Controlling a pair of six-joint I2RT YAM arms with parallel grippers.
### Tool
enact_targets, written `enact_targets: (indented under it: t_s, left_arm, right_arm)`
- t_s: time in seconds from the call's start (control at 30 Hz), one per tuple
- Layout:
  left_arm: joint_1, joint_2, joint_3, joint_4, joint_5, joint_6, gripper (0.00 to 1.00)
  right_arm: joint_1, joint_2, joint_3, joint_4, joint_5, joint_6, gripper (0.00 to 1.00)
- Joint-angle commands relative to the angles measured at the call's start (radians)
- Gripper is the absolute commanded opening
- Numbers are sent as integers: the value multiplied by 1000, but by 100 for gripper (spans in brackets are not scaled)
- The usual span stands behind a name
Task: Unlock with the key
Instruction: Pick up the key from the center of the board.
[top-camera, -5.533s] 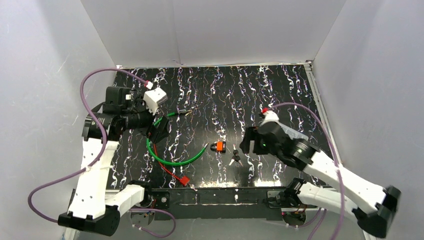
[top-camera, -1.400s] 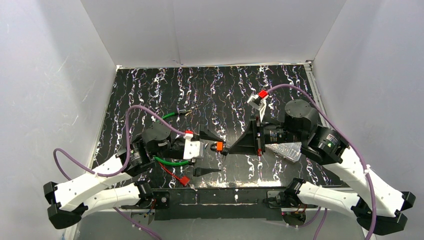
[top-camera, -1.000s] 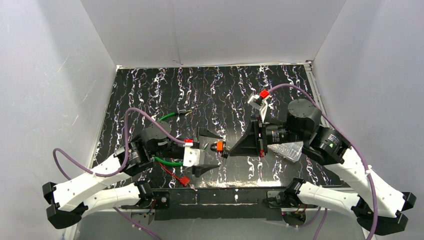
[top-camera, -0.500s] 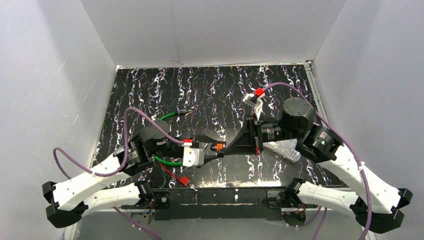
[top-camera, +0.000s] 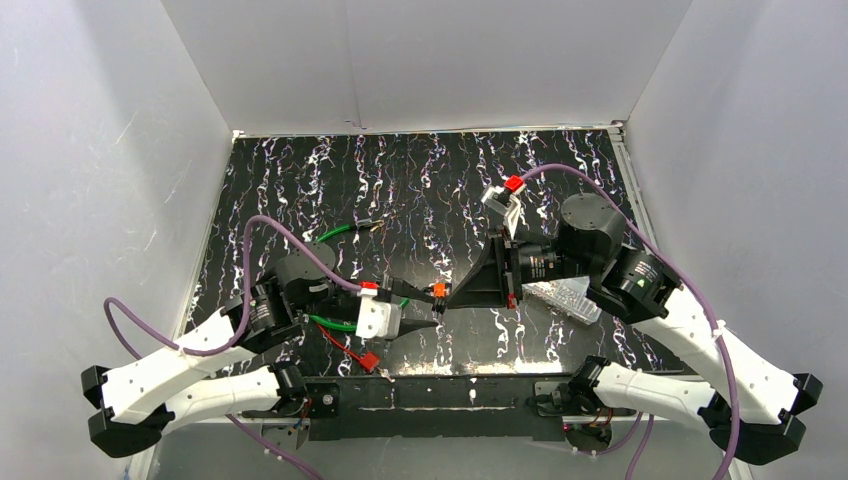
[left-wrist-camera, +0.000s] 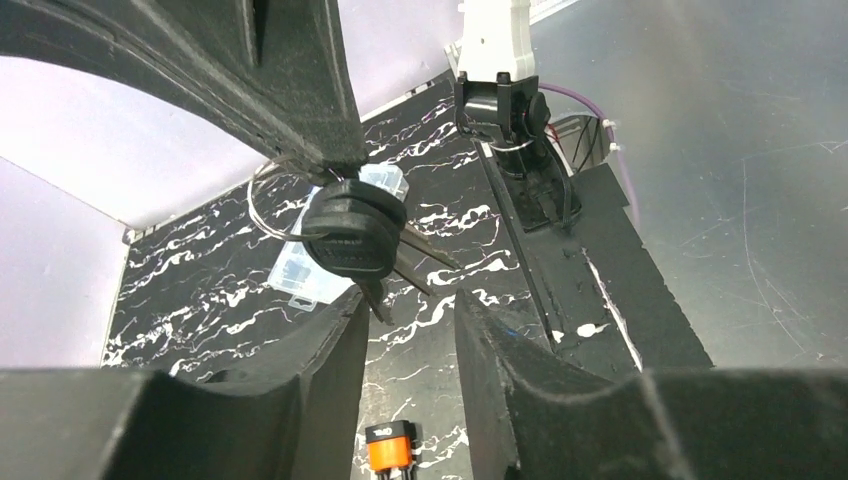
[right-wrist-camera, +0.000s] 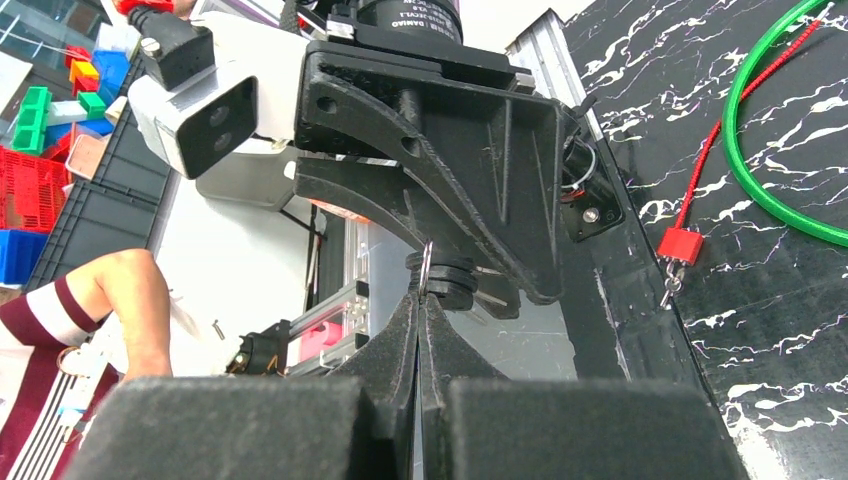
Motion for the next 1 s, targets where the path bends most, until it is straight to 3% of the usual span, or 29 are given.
enact_targets:
  t_s: [0.0, 0.53, 0.87, 0.9, 0.97]
  left_arm:
    - [-6, -22, 46, 4, 32, -33, 34]
    - [-6, -52, 50, -23, 20, -30, 9]
    - [-5, -63, 54, -73, -29, 16, 0]
    - [-5, -62, 56, -81, -34, 28, 0]
    - [-6, -60, 63, -100, -43, 45, 0]
  right_arm:
    - [0, -1, 21, 32, -5, -25, 1]
    - [0, 7, 27, 4, 14, -39, 1]
    - [0, 11, 52, -120, 39, -102, 2]
    - [0, 9, 53, -138, 45, -108, 4]
    - [0, 4, 54, -166, 51, -116, 24]
